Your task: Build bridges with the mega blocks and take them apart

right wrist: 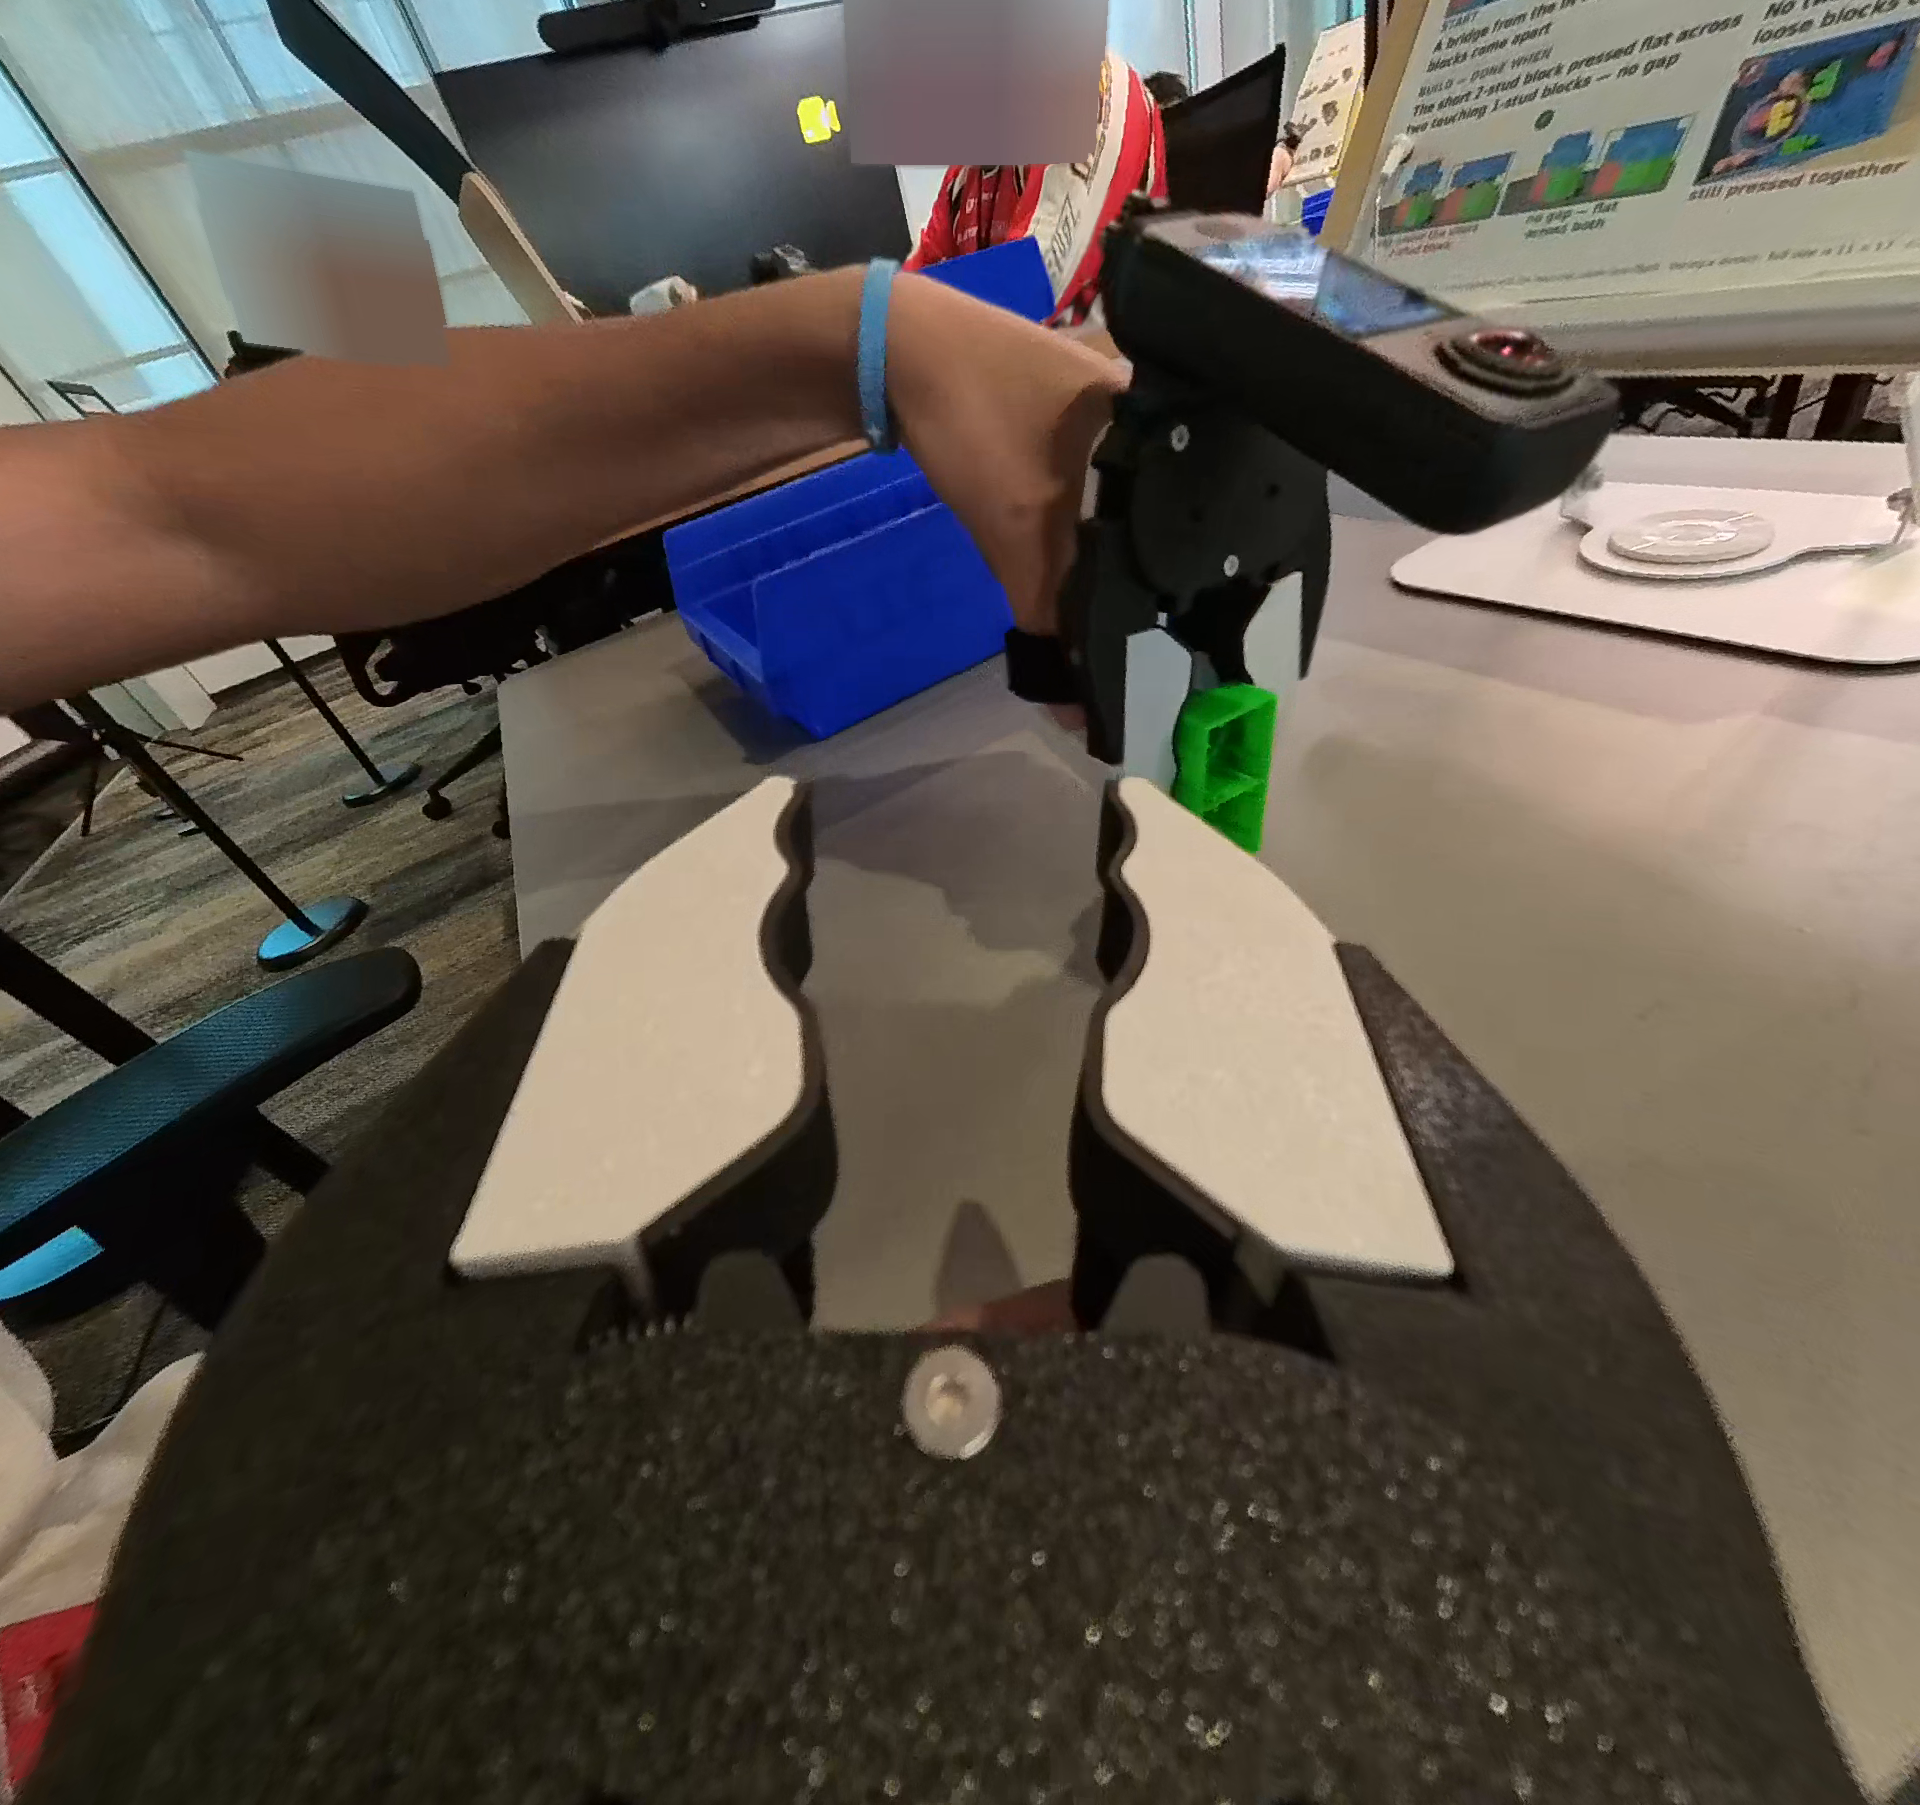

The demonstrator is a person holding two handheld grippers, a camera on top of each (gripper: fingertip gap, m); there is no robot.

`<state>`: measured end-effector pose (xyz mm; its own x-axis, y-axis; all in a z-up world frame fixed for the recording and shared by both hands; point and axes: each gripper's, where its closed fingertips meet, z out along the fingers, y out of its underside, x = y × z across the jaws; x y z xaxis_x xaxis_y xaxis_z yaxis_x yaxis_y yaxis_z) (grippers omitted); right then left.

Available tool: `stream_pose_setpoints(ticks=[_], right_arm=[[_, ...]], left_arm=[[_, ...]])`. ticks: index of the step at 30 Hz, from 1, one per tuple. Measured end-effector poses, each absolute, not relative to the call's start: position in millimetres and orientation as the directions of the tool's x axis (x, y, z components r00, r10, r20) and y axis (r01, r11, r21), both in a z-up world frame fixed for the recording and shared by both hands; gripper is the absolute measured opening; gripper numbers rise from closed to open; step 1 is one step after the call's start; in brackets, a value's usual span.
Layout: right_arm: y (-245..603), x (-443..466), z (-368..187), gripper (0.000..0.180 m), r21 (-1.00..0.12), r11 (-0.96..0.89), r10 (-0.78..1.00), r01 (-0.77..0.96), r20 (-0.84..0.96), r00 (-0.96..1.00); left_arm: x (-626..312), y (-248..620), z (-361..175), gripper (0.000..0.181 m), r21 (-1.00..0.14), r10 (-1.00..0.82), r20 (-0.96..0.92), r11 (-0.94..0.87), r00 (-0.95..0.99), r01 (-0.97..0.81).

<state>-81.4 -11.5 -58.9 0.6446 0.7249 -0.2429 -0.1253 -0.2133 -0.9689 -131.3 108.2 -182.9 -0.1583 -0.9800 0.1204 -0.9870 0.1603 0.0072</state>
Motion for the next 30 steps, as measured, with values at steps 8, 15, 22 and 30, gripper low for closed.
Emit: stream_pose_setpoints(ticks=[8, 15, 22, 30], right_arm=[[-10, -84, -66, 0.052, -0.963, -0.243, 0.730, -0.116, -0.261, 0.631], [-11, -82, -70, 0.052, -0.963, -0.251, 0.727, -0.098, -0.254, 0.638], [-8, -73, -76, 0.052, -0.965, -0.256, 0.707, -0.062, -0.230, 0.669], [-5, -78, -85, 0.053, -0.962, -0.272, 0.691, -0.002, -0.197, 0.696]], left_arm=[[-132, 110, -192, 0.041, 0.023, -0.975, 0.127, 0.187, -0.183, -0.982], [-139, 103, -166, 0.066, -0.092, -0.980, 0.084, 0.175, -0.182, -0.980], [-169, 78, -114, 0.065, -0.570, -0.996, -0.044, -0.039, 0.078, -0.821], [-221, 44, -116, 0.064, -0.886, -0.910, 0.046, -0.228, 0.413, -0.404]])
